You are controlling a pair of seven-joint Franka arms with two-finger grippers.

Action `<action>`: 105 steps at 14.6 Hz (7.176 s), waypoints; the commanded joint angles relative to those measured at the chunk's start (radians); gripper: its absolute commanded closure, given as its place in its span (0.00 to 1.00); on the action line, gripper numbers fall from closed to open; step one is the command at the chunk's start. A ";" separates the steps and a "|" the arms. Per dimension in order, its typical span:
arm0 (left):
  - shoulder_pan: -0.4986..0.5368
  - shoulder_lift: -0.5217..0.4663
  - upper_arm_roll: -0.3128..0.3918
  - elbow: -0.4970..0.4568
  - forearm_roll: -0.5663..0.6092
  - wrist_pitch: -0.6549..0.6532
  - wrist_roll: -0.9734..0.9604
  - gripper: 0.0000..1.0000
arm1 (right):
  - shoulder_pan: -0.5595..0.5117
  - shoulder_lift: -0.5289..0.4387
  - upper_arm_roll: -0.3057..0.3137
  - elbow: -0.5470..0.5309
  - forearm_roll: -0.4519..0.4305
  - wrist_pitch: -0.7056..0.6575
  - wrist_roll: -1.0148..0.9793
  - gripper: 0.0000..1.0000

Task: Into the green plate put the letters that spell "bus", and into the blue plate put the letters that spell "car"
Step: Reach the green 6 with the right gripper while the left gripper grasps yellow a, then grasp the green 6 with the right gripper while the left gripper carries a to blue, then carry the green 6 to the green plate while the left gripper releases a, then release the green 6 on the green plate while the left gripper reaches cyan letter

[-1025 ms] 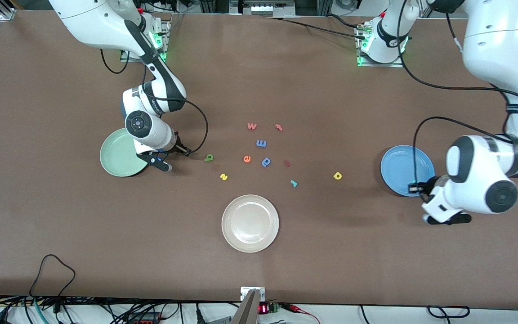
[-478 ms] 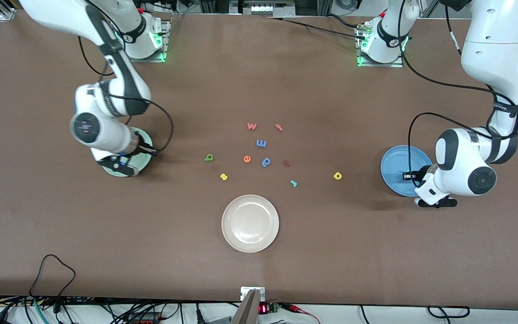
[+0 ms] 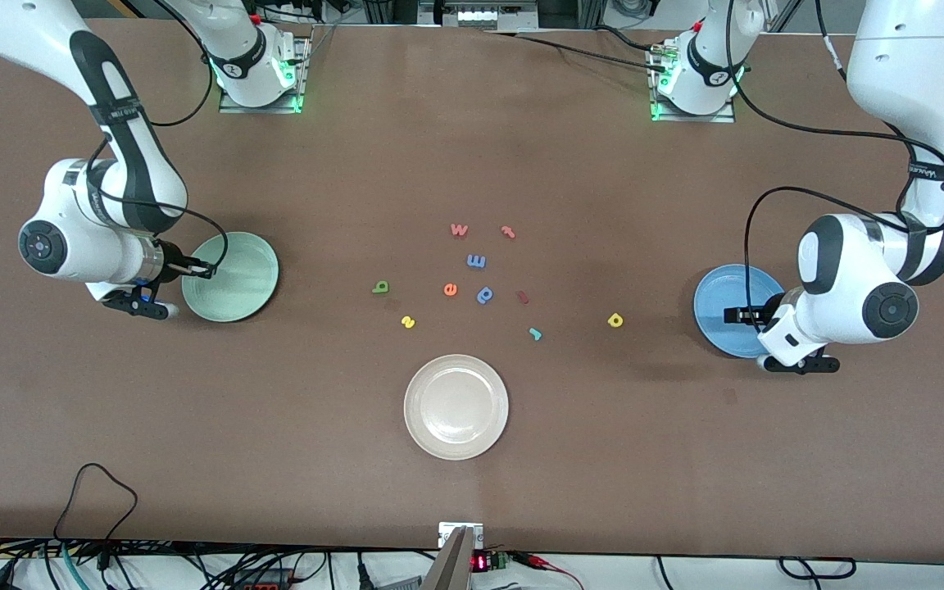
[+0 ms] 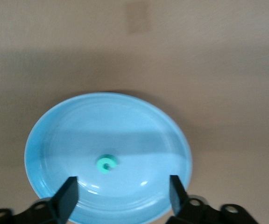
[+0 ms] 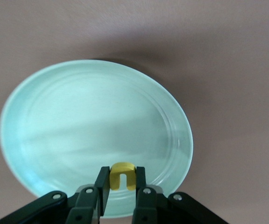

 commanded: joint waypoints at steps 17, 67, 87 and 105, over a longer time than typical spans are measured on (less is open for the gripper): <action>-0.289 0.266 -0.040 0.248 -0.100 0.055 -0.312 0.37 | 0.320 -0.029 0.037 0.141 0.063 -0.009 0.084 0.39; 0.114 0.059 -0.051 0.044 -0.008 -0.117 0.015 0.00 | 0.522 0.148 -0.046 0.295 0.040 0.041 0.296 0.97; -0.303 0.272 -0.157 0.377 -0.025 0.080 -0.520 0.44 | 0.213 0.009 -0.035 0.163 -0.006 -0.044 -0.026 0.04; -0.401 0.433 -0.158 0.481 -0.025 0.124 -0.684 0.53 | 0.616 0.302 -0.031 0.503 0.025 0.056 0.394 0.50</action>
